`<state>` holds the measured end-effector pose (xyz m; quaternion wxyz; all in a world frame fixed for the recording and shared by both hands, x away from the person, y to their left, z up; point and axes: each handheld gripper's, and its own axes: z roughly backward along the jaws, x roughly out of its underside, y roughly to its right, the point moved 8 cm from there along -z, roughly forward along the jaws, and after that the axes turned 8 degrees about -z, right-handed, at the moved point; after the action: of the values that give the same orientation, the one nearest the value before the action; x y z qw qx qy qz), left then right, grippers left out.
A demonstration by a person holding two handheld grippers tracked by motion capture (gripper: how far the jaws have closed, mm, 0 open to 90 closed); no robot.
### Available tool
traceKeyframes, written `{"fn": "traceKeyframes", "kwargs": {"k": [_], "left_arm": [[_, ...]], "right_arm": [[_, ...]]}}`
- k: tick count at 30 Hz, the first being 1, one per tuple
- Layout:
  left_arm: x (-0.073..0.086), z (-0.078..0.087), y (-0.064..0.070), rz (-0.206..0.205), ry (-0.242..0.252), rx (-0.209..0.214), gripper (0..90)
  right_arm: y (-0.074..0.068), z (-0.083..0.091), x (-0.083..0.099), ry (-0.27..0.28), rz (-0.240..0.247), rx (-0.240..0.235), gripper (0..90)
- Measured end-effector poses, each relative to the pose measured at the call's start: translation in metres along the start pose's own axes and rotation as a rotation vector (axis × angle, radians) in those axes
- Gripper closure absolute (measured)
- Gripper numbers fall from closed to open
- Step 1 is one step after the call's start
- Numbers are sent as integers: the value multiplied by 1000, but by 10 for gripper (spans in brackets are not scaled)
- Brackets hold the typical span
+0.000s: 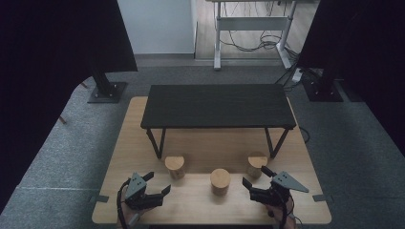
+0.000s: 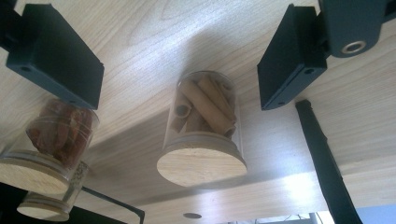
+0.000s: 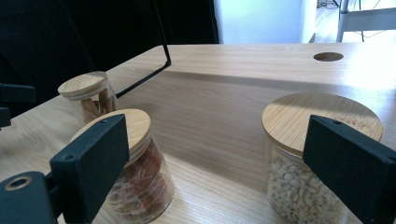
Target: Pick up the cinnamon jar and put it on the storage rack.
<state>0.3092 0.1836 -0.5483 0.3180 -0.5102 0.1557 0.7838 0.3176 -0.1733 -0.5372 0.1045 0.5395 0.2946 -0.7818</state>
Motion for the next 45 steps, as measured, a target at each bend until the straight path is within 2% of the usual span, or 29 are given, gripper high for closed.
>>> {"fn": "traceKeyframes", "kwargs": {"k": [8,11,14,22,28,31,45], "left_arm": [[11,9,-10,11,-35,-9,137],[13,8,-15,12,-47,-28,137],[13,2,-15,4,-54,-31,136],[6,-21,-10,-36,-62,-6,127],[7,-36,-13,-68,-88,-10,115],[6,-40,-13,-70,-87,-4,115],[2,-65,-15,-79,-109,-14,118]], "right_arm": [[0,0,1,-4,-10,-8,66],[-1,0,1,-4,-12,-9,67],[-1,-1,2,-6,-14,-13,67],[-4,-2,3,-13,-5,-23,66],[-2,-2,4,-15,-23,-22,67],[-4,-1,1,-5,-74,-54,70],[-2,-5,7,-29,-80,-44,74]]}}
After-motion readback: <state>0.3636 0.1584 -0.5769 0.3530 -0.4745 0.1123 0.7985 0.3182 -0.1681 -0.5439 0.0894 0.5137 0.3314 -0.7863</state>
